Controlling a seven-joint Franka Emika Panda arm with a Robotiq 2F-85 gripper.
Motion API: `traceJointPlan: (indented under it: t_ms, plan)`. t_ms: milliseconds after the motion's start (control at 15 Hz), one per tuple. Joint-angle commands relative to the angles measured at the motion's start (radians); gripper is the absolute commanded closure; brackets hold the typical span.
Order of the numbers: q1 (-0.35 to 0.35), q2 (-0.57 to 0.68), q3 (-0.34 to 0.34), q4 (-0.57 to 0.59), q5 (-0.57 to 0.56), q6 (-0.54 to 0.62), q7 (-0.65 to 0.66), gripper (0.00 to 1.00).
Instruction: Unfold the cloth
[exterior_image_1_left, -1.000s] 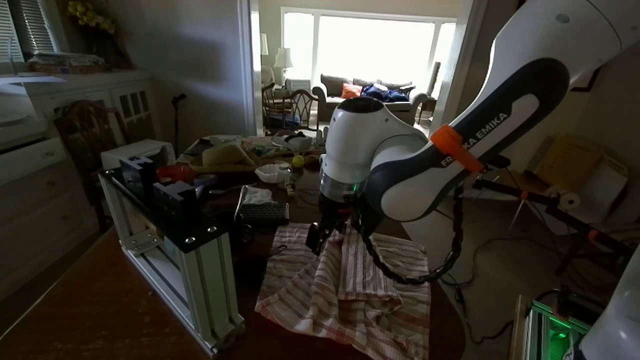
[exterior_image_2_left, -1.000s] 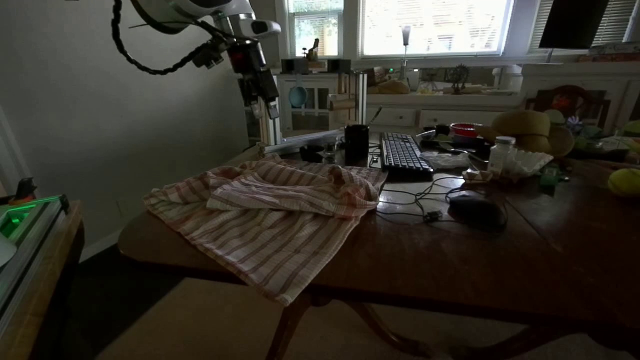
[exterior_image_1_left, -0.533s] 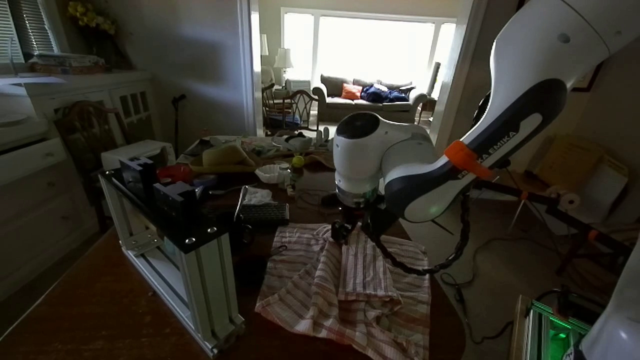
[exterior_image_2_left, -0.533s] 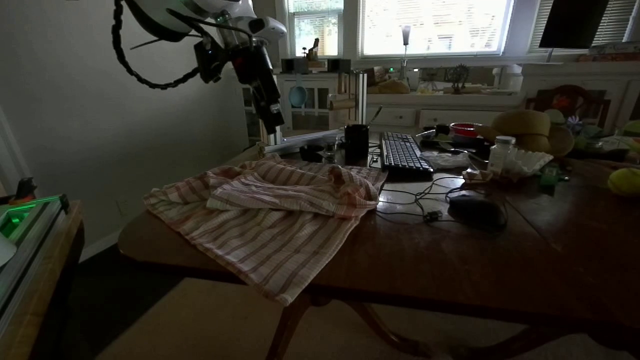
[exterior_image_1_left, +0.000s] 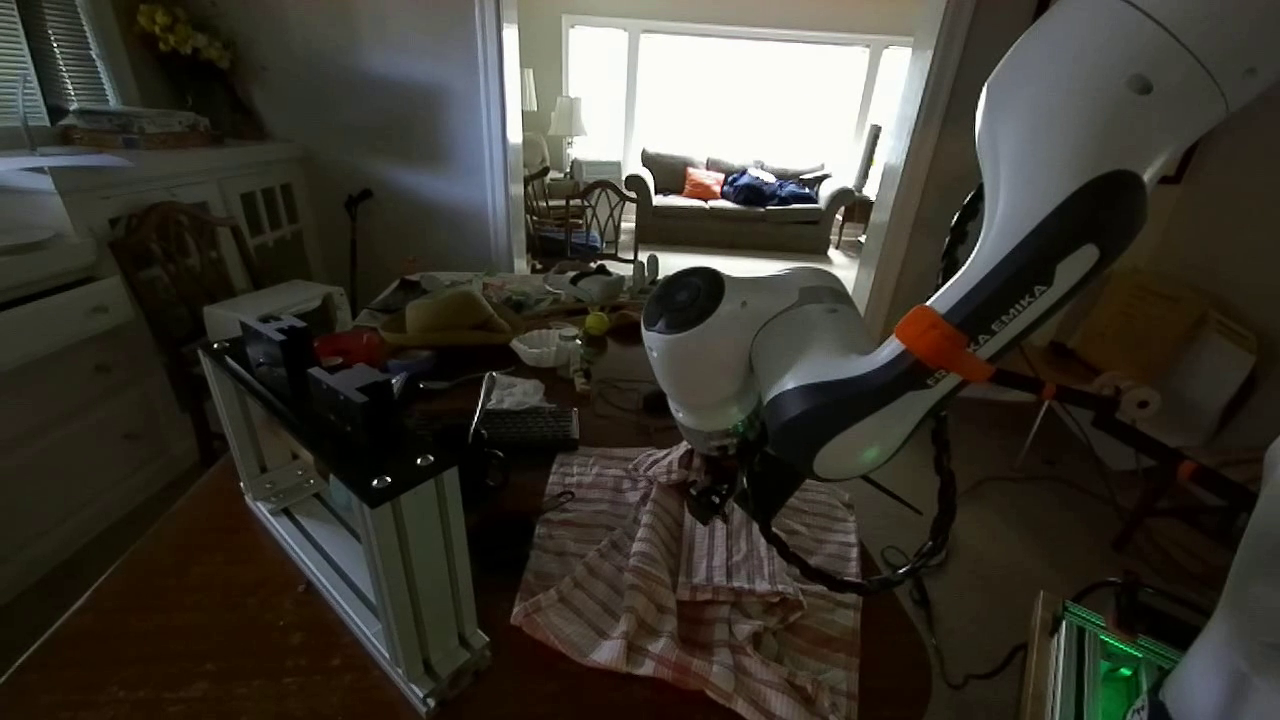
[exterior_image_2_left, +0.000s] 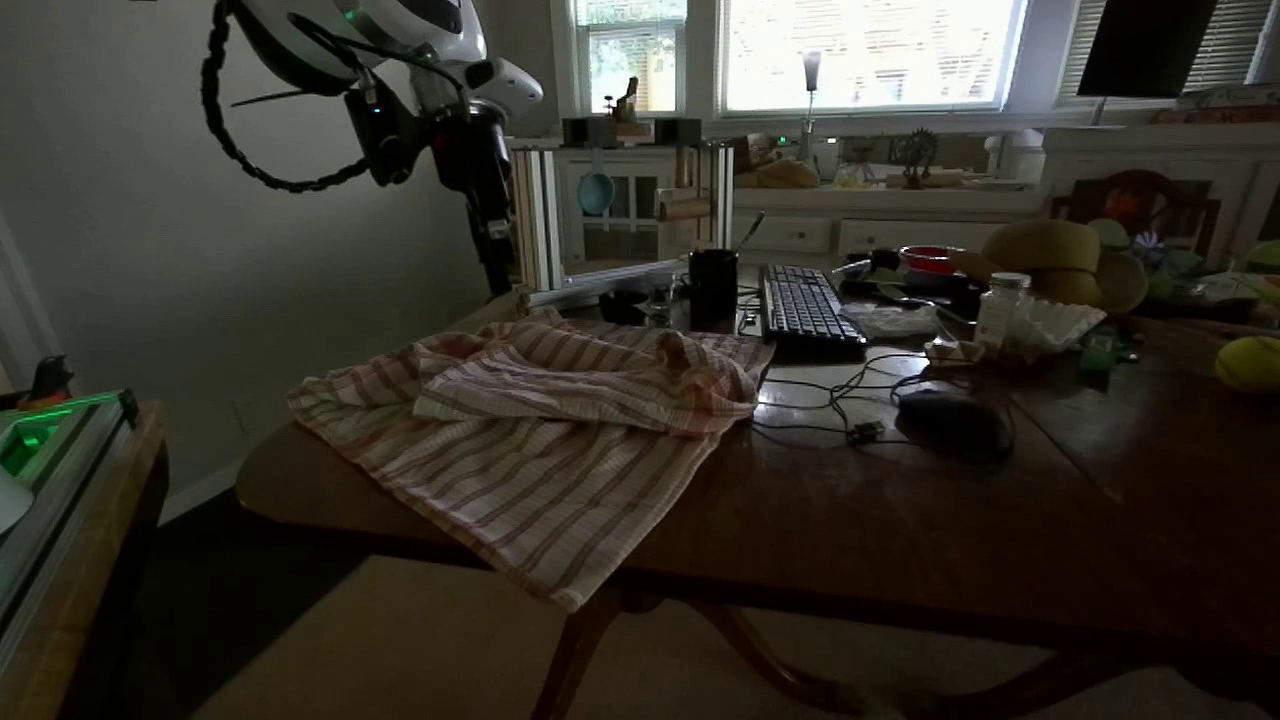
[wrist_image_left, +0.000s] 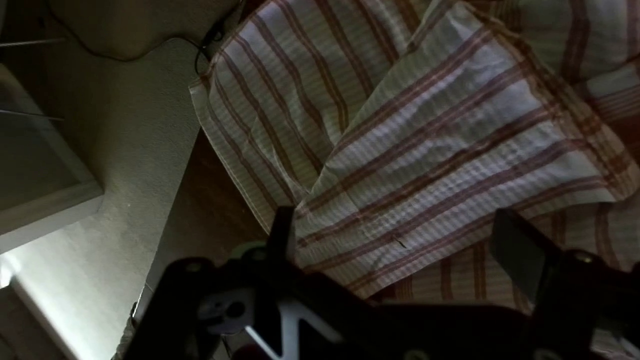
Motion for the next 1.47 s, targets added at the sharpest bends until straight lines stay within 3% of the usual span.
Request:
traceJointPlan:
  t_ms: [0,1267,1400]
  plan:
    - [0.016,-0.001,-0.019,0.001,0.003,-0.002,-0.003,0.00]
    - [0.075,0.165,-0.021,0.009,0.133,0.180,-0.194,0.01]
    - [0.083,0.179,-0.028,0.011,0.127,0.189,-0.198,0.14]
